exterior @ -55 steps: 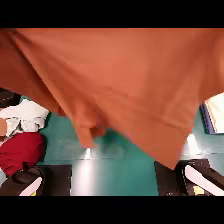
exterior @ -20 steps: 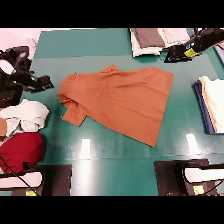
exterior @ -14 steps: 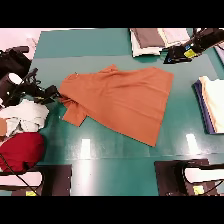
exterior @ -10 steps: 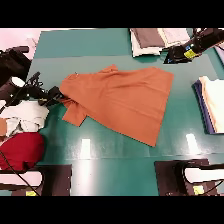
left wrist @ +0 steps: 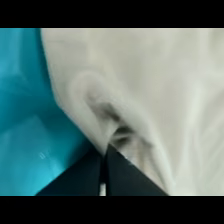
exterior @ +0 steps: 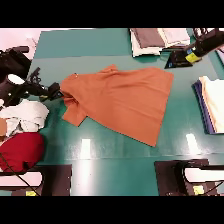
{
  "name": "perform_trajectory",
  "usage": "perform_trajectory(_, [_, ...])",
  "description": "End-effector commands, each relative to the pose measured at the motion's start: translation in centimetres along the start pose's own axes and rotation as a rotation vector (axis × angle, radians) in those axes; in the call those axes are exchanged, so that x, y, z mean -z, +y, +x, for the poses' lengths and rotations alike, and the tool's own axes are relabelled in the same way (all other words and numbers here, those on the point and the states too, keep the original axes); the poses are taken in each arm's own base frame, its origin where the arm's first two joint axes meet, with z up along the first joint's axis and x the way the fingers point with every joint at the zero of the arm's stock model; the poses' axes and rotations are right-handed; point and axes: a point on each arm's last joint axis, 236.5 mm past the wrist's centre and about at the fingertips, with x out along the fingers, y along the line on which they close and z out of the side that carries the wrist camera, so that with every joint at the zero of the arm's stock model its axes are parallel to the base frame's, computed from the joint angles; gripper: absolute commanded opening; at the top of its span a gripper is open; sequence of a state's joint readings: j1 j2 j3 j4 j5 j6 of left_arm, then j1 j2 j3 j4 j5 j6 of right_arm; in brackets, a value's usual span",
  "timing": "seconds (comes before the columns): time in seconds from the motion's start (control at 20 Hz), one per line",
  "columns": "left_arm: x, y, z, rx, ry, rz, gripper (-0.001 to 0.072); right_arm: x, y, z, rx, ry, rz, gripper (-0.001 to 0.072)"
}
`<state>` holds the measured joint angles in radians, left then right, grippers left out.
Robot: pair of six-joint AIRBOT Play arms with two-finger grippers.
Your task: Fold the shirts.
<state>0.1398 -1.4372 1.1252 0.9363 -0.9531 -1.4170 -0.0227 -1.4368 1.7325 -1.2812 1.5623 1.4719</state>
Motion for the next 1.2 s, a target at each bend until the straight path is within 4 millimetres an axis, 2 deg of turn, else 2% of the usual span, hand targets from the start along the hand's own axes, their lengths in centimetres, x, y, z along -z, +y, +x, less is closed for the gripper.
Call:
perform_trajectory(0.0, [-2.1,-2.4,-4.8,-0.016,-0.106,0.18,0.0023,6.4,-2.6,2.0,0.001,0.132,0.113,0.0411])
perform_trajectory(0.15, [-2.1,-4.1,-7.3,-0.004,-0.145,0.257,0.0023,15.5,-4.1,5.6,-0.01,0.29,0.26,0.0418])
perform_trajectory(0.25, [-1.6,-4.2,-7.5,0.0,-0.126,0.26,0.0023,21.6,-3.9,7.9,-0.022,0.386,0.325,0.0595])
perform_trajectory(0.35, [-1.1,-4.2,-7.4,0.004,-0.108,0.26,0.0023,26.8,-3.2,9.7,-0.019,0.455,0.396,0.0595])
perform_trajectory(0.4, [-1.1,-4.3,-7.4,0.007,-0.106,0.258,0.0023,28.8,-2.8,10.4,-0.014,0.471,0.428,0.0594])
perform_trajectory(0.45, [-1.1,-4.3,-7.4,0.007,-0.107,0.257,0.0024,30.0,-1.5,11.2,-0.05,0.469,0.449,0.0591])
perform_trajectory(0.5, [-1.1,-4.3,-7.4,0.008,-0.106,0.257,0.0023,30.6,0.0,11.9,-0.101,0.452,0.473,0.0557])
perform_trajectory(0.6, [-1.1,-4.4,-7.3,0.01,-0.106,0.257,0.0023,30.8,2.5,13.0,-0.178,0.413,0.504,0.0549])
perform_trajectory(0.75, [-1.0,-4.5,-7.3,0.012,-0.101,0.254,0.0023,30.7,4.2,14.5,-0.189,0.38,0.522,0.0506])
perform_trajectory(0.9, [-0.7,-4.5,-7.3,0.014,-0.089,0.255,0.0023,30.5,6.0,15.9,-0.205,0.39,0.505,0.0501])
perform_trajectory(0.95, [-0.7,-4.5,-7.3,0.014,-0.089,0.255,0.0023,30.5,6.5,16.3,-0.21,0.398,0.498,0.0442])
perform_trajectory(1.05, [-0.7,-4.5,-7.3,0.013,-0.09,0.259,0.0023,29.6,7.5,16.8,-0.214,0.387,0.434,0.0239])
perform_trajectory(1.15, [-0.8,-4.6,-7.6,0.012,-0.097,0.262,0.0023,27.2,9.0,16.4,-0.236,0.321,0.343,0.006])
